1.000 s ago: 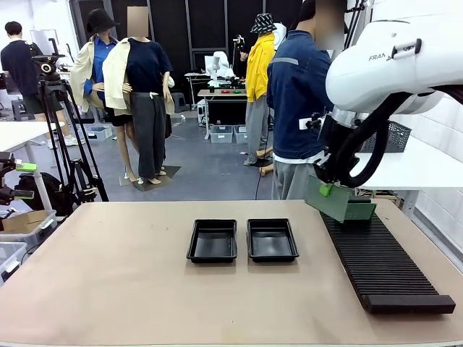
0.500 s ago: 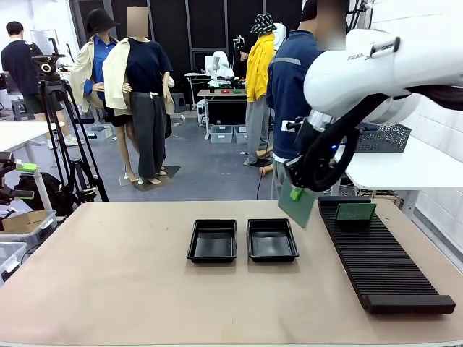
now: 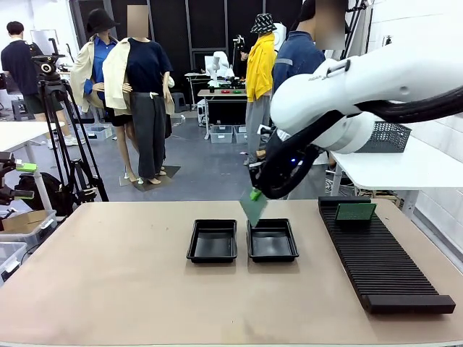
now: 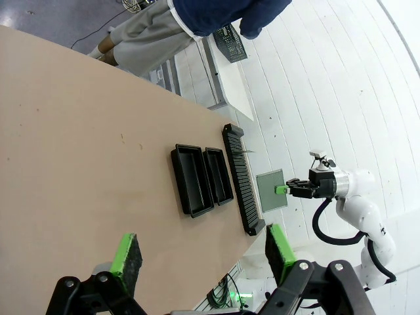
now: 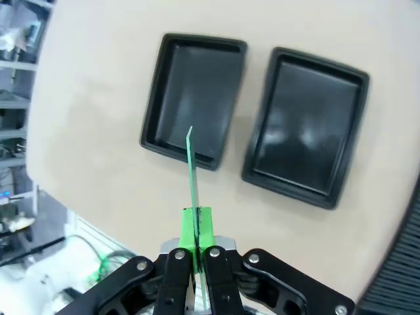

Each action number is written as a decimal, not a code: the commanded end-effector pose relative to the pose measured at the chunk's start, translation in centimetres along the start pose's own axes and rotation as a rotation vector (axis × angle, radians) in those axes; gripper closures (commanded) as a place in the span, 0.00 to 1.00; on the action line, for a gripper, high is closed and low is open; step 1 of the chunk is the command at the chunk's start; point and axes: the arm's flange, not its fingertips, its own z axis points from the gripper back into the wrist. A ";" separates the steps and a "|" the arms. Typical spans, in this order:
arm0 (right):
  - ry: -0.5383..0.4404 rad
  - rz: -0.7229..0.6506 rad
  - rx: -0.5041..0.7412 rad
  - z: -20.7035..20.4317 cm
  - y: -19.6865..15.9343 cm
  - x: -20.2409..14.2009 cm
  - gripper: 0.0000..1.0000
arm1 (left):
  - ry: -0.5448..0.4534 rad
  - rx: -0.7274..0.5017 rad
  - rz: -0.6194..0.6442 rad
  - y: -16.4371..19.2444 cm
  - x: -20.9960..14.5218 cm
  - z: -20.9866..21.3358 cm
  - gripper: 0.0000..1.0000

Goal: Inspect and transfer BCBs to ESD trays.
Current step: Pick up the Blank PCB from the PCB Rack and place it in the left ESD tray.

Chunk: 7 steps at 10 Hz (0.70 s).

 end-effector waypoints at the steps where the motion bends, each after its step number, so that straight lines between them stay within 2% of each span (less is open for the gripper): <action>1: 0.011 -0.014 0.094 -2.6 0.7 1.3 1.00 | -0.002 -0.012 0.006 -0.2 0.0 0.2 0.00; 4: -0.006 -0.040 0.141 -6.2 2.1 2.9 1.00 | -0.002 -0.012 0.006 -0.2 0.0 0.2 0.00; 5: 0.018 -0.050 0.172 -7.6 2.3 3.5 1.00 | -0.002 -0.012 0.006 -0.2 0.0 0.2 0.00; 7: 0.008 -0.099 0.184 -10.0 1.5 5.0 1.00 | -0.002 -0.012 0.006 -0.2 0.0 0.2 0.00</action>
